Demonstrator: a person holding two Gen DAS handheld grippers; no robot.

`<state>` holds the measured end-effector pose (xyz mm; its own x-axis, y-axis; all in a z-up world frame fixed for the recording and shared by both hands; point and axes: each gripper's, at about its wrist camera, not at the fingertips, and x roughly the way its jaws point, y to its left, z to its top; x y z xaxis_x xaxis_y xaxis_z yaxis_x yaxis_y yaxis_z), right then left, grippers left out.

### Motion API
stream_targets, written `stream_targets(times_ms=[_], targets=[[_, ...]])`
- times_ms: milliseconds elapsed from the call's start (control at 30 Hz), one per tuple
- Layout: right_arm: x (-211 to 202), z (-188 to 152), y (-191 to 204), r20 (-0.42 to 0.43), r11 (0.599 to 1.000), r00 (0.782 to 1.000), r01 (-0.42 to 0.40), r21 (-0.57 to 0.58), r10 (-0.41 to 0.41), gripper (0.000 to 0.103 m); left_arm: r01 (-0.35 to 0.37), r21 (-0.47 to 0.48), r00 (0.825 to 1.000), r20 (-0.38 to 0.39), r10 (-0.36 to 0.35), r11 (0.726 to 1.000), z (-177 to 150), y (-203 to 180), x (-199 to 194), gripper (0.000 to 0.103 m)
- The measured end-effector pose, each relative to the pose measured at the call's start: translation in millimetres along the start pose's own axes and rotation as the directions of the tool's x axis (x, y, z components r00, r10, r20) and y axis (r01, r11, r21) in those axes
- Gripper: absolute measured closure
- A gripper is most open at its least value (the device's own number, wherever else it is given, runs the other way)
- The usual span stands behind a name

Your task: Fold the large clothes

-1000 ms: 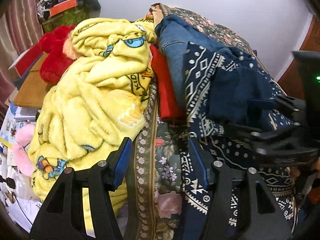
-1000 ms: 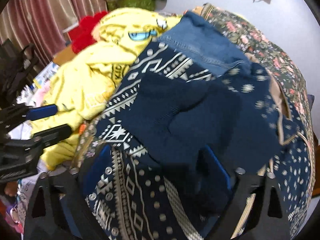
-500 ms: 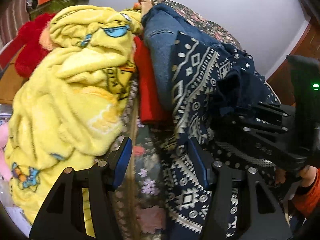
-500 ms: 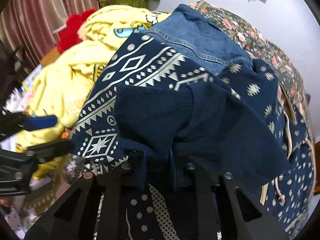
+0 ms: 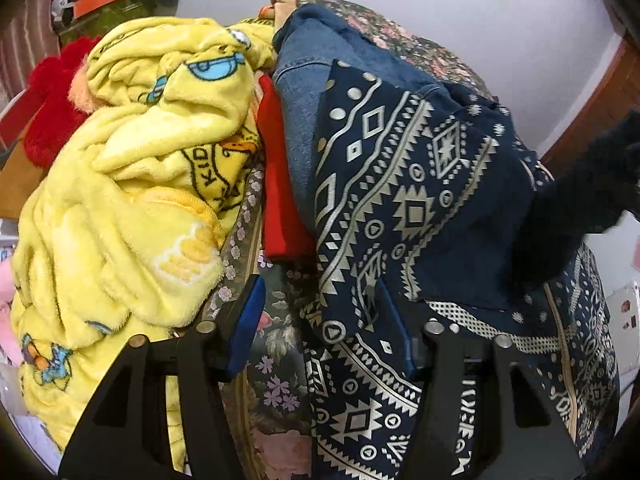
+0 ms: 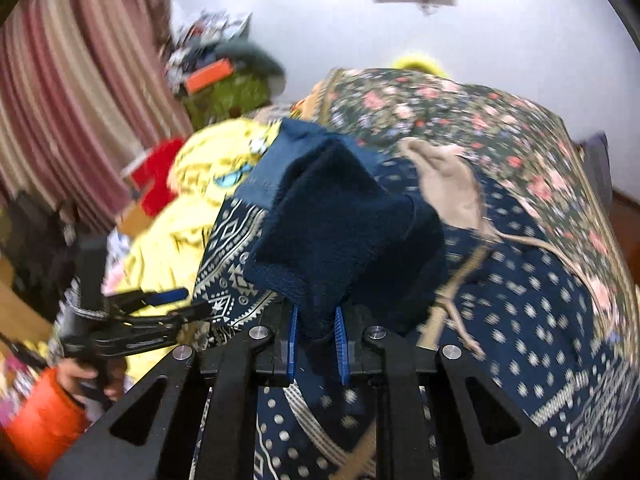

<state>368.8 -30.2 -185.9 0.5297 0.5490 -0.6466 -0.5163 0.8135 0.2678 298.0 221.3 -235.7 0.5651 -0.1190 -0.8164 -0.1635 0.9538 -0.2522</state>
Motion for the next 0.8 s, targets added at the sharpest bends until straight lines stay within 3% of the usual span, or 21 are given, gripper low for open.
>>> stream_targets(times_ms=[67,133,200,500,633,800], targets=[[-10.6,-2.5,-21.3,0.009,0.998,1.0,-0.012,0.067,0.011,0.09,0.028,-0.03,1.0,-0.014,-0.028,0.999,0.7,1.8,5.9,0.079],[-15.3,-7.3,-39.6,0.007,0.993,1.0,-0.009,0.117,0.008,0.09,0.051,-0.062,0.999,-0.013,-0.052,0.997,1.4,3.6,9.6,0.092],[-15.5,-13.0,-59.2,-0.008,0.986,1.0,-0.01,0.168,0.012,0.09,0.054,-0.082,0.999,0.001,-0.054,0.995,2.0,2.1,9.3,0.097],[3.0,-53.5,-135.2,-0.141,0.947,0.989,0.002,0.321,0.046,0.09,-0.044,-0.079,0.998,0.04,0.047,0.996,-0.2,-12.2,-7.2,0.099],[2.0,-64.1,-153.8,-0.148,0.939,0.988,0.016,0.343,0.037,0.09,-0.081,-0.081,0.996,0.021,0.083,0.993,-4.2,-17.8,-3.9,0.099],[-4.3,-71.1,-167.0,-0.151,0.942,0.988,0.092,0.323,-0.045,0.09,-0.155,-0.023,0.988,-0.011,0.155,0.988,-3.8,-30.5,3.3,0.098]])
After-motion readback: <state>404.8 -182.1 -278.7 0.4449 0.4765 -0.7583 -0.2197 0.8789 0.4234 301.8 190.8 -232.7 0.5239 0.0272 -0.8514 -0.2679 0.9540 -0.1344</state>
